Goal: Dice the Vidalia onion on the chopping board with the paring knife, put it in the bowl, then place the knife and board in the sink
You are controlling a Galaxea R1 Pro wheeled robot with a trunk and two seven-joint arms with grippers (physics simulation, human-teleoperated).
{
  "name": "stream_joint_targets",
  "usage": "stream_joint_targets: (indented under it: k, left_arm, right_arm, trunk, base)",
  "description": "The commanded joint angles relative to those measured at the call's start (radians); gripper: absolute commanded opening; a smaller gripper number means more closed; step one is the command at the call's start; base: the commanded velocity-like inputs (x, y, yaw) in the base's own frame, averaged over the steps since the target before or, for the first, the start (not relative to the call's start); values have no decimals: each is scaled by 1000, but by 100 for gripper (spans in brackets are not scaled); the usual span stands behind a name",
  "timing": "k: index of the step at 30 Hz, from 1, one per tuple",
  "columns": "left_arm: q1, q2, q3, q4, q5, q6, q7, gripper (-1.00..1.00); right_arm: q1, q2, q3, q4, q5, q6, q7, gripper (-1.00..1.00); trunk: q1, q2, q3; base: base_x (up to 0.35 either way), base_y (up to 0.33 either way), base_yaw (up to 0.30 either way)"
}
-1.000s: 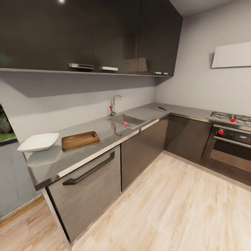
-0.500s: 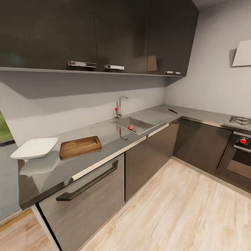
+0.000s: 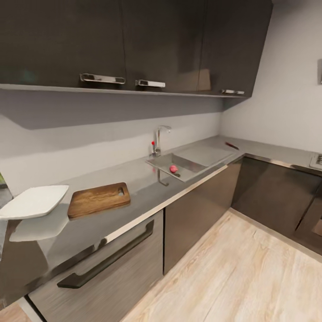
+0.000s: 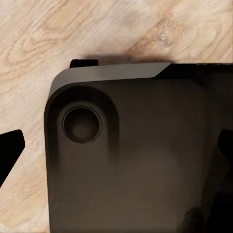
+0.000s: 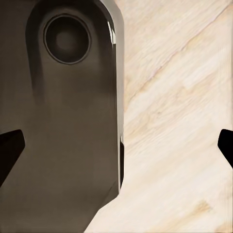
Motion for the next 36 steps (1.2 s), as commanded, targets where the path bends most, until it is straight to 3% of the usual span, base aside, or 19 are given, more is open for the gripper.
stream_joint_targets:
  k: [1,16,33,36]
  left_arm:
    - [0,-1,0,-1,0,-1,0,100]
    - [0,-8,0,-1,0,-44,2,100]
    - [0,0,10,-4,1,-41,3,100]
    - [0,14,12,-28,1,-40,3,100]
  right_arm:
    - [0,0,0,0,-1,-3,0,100]
    - [0,0,0,0,-1,-3,-1,100]
    - [0,0,0,0,-1,-3,-1,100]
    - [0,0,0,0,-1,-3,0,100]
  trunk:
    - [1,0,-1]
    - [1,0,-1]
    - [-65,119,52]
    - [-76,140,62]
  base:
    - [183,0,264]
    - [21,0,277]
    - [0,0,278]
    - [0,0,278]
